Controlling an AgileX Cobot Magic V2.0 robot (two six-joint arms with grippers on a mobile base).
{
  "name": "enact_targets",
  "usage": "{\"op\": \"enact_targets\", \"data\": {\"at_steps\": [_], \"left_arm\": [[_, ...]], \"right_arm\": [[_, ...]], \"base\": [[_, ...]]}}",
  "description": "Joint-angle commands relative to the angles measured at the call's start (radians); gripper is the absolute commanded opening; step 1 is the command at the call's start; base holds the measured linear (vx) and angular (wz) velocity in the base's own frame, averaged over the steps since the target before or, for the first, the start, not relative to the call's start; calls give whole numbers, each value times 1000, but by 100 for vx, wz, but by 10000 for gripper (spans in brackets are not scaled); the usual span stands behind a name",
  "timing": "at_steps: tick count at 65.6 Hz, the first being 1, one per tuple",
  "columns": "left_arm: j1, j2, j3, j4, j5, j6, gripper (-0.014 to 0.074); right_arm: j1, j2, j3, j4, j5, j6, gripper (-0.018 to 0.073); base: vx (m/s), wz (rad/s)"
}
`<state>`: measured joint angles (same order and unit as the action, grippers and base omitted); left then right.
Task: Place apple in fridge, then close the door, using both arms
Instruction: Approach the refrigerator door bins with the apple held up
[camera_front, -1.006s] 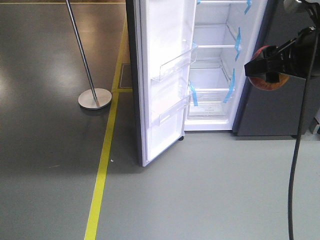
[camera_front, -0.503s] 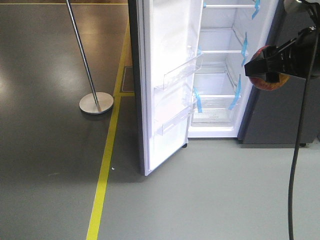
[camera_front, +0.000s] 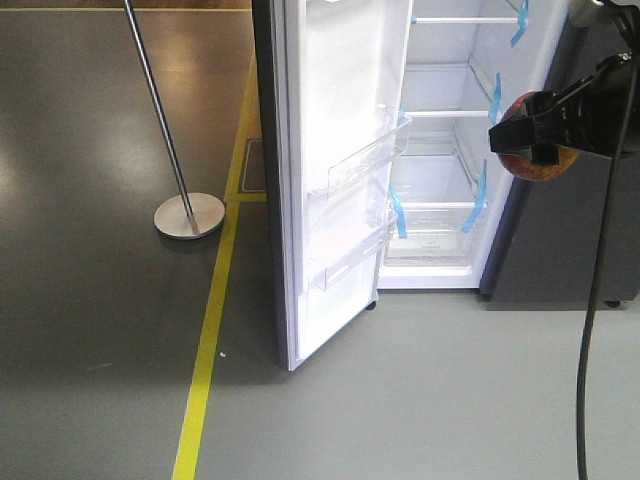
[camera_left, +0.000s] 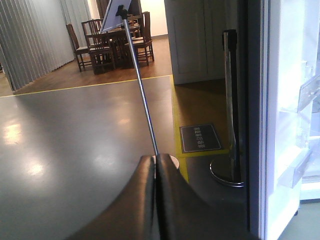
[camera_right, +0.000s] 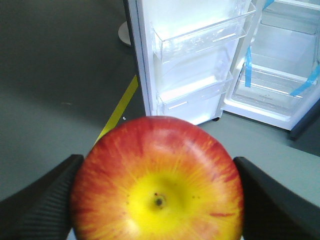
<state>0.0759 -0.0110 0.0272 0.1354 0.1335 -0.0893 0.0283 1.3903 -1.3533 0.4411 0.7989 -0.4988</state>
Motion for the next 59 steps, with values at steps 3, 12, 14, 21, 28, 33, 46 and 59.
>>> {"op": "enact_targets", "data": {"at_steps": [3,12,14,21,28,33,46,59], "left_arm": [[0,-16,15,-4,-69,-2,-8],[0,-16,15,-4,-69,-2,-8],[0,-16,15,-4,-69,-2,-8],[0,-16,15,-4,-69,-2,-8],[0,-16,15,-4,-69,-2,-8],[0,-16,15,-4,-69,-2,-8],[0,-16,15,-4,-69,-2,-8],[0,-16,15,-4,-69,-2,-8]], "right_arm": [[-6,-35,-30,27,-59,-11,115],[-6,-35,-30,27,-59,-11,115],[-6,-35,-30,27,-59,-11,115],[-6,-35,-30,27,-59,-11,115],[-6,-35,-30,27,-59,-11,115],[-6,-35,-30,27,-59,-11,115],[-6,-35,-30,27,-59,-11,115],[-6,-35,-30,27,-59,-11,115]], "base": [[12,-1],[12,-1],[12,-1],[12,-1],[12,-1],[12,-1],[13,-3],[13,-4]]}}
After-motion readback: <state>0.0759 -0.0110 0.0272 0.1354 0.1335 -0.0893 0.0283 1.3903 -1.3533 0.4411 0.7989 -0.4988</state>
